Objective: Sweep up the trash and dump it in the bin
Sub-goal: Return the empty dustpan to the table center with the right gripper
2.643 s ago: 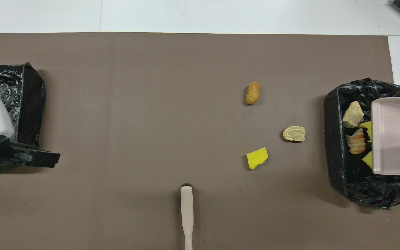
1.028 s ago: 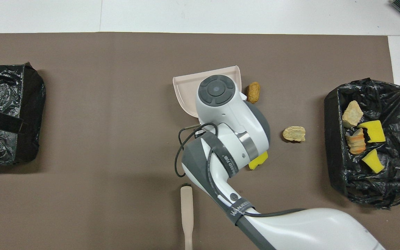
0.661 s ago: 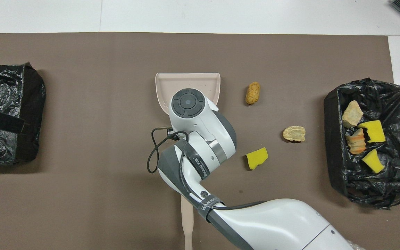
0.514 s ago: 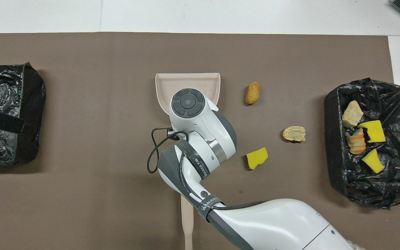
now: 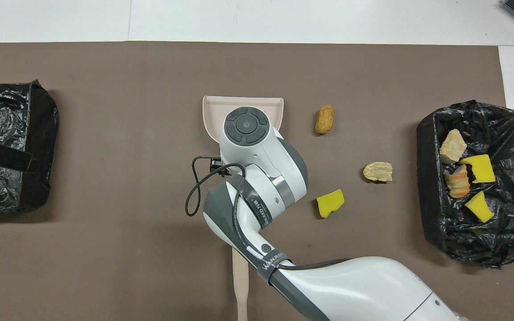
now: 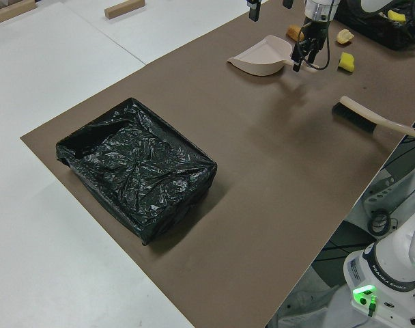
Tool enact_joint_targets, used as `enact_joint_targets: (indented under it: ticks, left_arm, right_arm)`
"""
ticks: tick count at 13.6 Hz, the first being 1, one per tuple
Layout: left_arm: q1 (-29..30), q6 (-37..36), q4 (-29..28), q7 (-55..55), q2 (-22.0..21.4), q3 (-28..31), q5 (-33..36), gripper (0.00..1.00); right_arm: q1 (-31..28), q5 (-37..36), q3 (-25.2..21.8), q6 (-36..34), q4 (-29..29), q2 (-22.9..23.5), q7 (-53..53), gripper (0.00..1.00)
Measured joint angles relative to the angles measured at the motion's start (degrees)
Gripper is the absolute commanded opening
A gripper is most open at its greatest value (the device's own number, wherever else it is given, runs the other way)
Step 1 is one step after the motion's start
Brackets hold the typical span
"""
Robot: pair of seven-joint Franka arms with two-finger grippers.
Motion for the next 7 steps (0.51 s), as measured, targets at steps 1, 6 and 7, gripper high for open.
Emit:
enact_joint_targets:
  ticks: [1,6,7]
  left_arm:
    - [0.00,0.03,0.00,-0.08,0.00,0.00,0.05,1.00]
    - [0.00,0.19,0.00,-0.29,-0.06,0.01,0.43,1.00]
    - [0.00,0.20,0.00,-0.41,-0.15,0.01,0.44,1.00]
  right_arm:
    - [-0.08,0.00,-0.06,-2.34,-0.02,-0.94,-0.05,1.00]
    - [-0.01,6.92,0.11,-9.61,-6.46,-9.61,-0.81,1.00]
    - [0.41,8.67,0.28,-9.72,-9.76,-12.20,-0.81,1.00]
